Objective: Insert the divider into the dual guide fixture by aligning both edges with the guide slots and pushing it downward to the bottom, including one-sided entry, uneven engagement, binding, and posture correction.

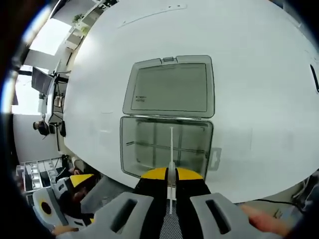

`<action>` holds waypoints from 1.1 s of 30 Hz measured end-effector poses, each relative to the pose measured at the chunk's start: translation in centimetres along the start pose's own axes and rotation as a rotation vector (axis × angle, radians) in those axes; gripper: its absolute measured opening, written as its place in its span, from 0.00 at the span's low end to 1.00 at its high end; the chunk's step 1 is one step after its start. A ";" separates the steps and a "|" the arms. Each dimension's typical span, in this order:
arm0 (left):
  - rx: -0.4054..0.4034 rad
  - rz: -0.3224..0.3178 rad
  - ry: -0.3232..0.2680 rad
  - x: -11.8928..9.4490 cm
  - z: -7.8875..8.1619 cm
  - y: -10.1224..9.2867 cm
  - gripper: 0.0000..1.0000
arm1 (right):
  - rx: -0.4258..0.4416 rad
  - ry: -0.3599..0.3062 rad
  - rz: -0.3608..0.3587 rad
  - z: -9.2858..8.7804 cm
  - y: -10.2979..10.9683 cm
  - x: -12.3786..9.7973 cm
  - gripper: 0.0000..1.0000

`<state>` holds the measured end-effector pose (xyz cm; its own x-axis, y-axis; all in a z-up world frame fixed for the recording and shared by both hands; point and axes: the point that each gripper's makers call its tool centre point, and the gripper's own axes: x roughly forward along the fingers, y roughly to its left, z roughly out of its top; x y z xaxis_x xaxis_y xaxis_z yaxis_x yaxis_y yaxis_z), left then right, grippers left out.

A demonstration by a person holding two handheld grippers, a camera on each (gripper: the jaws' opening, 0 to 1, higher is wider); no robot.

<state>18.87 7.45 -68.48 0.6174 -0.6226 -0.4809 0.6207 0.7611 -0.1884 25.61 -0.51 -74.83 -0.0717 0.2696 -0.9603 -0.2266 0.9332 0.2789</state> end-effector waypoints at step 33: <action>-0.028 0.019 0.021 0.0 -0.9 0.7 0.45 | 0.031 0.031 -0.007 0.5 -0.5 1.5 0.00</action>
<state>18.87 8.15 -69.42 0.6180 -0.6045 -0.5026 0.5951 0.7775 -0.2033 26.10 -0.46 -76.40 -0.1009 0.2562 -0.9613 -0.1969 0.9420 0.2717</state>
